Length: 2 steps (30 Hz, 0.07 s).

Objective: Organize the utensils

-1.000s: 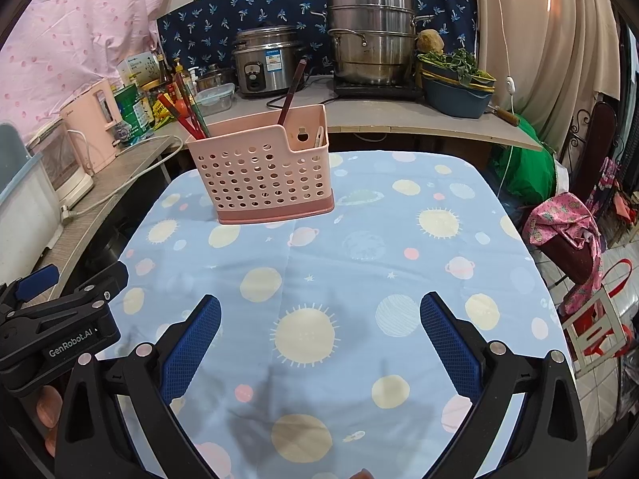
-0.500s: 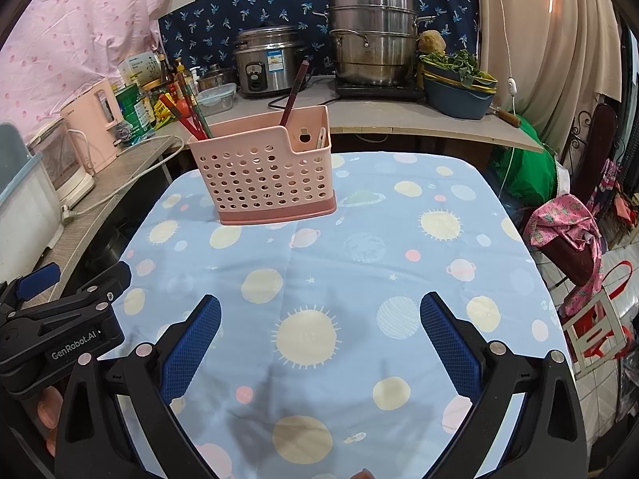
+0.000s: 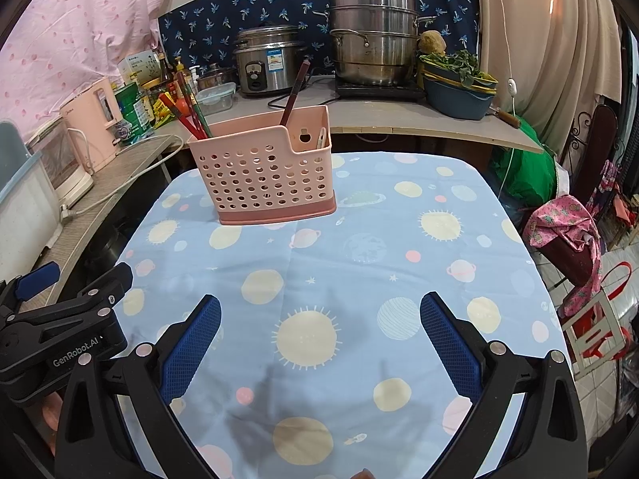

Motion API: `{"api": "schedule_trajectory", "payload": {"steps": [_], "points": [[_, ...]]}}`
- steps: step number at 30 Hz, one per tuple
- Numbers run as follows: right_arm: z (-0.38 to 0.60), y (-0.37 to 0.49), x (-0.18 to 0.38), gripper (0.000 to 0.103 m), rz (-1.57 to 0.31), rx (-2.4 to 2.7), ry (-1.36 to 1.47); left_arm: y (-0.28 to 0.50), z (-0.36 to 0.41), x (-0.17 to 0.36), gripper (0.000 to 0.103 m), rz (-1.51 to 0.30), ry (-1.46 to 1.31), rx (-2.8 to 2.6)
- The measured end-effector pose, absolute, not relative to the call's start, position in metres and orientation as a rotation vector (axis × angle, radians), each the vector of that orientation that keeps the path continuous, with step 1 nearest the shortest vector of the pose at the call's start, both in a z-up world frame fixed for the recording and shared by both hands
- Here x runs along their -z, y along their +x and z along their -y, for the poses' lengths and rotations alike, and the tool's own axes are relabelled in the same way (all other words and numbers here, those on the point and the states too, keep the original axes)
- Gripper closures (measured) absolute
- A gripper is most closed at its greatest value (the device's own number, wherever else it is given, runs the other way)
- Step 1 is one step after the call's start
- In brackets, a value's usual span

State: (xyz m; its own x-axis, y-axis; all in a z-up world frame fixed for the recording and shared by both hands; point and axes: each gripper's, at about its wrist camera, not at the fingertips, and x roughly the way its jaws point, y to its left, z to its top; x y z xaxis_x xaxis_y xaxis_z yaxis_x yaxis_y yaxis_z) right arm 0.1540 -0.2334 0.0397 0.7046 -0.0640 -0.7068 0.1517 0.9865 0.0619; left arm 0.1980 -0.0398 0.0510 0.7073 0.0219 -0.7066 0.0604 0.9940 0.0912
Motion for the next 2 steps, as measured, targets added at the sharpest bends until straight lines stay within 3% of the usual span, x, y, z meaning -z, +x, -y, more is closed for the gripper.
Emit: {"api": "schedule_trajectory", "payload": {"steps": [2], "points": [[0.2333, 0.1540, -0.0398, 0.007, -0.780, 0.119, 0.119, 0.1983, 0.0391, -0.0506, 0.007, -0.784, 0.114, 0.022]]}}
